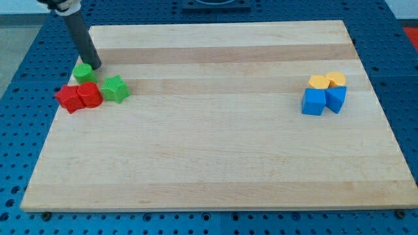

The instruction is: Move the blue cube below the red star

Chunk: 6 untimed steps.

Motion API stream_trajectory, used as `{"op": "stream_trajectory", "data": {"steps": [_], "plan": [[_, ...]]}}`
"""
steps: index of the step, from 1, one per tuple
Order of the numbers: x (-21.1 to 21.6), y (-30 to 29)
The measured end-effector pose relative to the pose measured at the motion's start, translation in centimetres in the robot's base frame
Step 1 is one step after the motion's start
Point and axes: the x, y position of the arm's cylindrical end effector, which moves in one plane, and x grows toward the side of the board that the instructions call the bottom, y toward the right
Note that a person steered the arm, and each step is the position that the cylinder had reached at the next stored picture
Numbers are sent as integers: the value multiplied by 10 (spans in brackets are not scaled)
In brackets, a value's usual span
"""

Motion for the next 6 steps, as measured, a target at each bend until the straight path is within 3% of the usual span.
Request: {"op": "stream_trajectory", "data": {"steps": [2, 3, 6], "plan": [[13, 1], [-10, 48], [28, 389]]}}
